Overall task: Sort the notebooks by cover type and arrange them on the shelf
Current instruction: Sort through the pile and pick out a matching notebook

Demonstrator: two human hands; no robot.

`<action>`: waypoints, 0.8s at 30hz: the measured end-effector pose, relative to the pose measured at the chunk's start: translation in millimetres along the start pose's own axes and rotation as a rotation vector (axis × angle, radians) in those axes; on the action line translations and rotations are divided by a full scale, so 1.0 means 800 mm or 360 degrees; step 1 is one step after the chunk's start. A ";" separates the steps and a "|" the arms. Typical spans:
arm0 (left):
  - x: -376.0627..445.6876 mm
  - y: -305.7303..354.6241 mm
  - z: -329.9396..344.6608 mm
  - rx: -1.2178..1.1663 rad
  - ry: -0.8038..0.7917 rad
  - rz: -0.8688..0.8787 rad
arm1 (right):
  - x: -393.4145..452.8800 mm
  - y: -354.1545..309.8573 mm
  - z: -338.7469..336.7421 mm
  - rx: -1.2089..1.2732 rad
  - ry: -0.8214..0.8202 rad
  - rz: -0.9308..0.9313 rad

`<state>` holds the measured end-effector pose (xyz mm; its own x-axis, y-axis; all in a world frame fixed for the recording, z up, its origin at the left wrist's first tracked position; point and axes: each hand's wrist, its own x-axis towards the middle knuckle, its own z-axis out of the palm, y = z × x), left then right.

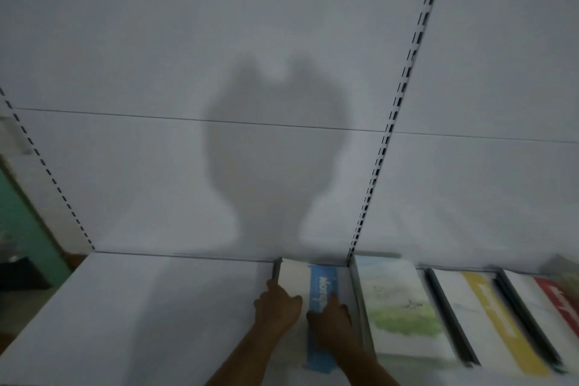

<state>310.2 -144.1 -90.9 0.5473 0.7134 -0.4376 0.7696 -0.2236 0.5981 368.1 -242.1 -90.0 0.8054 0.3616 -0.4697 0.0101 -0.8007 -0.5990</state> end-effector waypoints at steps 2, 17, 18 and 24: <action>0.001 0.009 -0.001 -0.0085 -0.0013 -0.0027 | 0.003 0.001 0.006 0.0115 0.0096 0.0015; -0.001 -0.004 -0.007 -0.1014 0.0195 -0.0156 | 0.044 -0.004 0.013 0.0836 0.0240 0.0034; -0.011 -0.003 -0.013 -0.1076 0.0278 -0.0070 | 0.037 -0.009 0.011 0.0939 0.0247 -0.0054; -0.037 -0.016 -0.043 -0.1412 0.0478 0.0473 | -0.002 -0.037 0.007 0.1172 0.0424 -0.0594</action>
<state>272.3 -139.6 -62.4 0.4779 0.8755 -0.0720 0.0206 0.0708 0.9973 363.1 -216.3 -75.3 0.9388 0.3414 -0.0466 -0.0108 -0.1060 -0.9943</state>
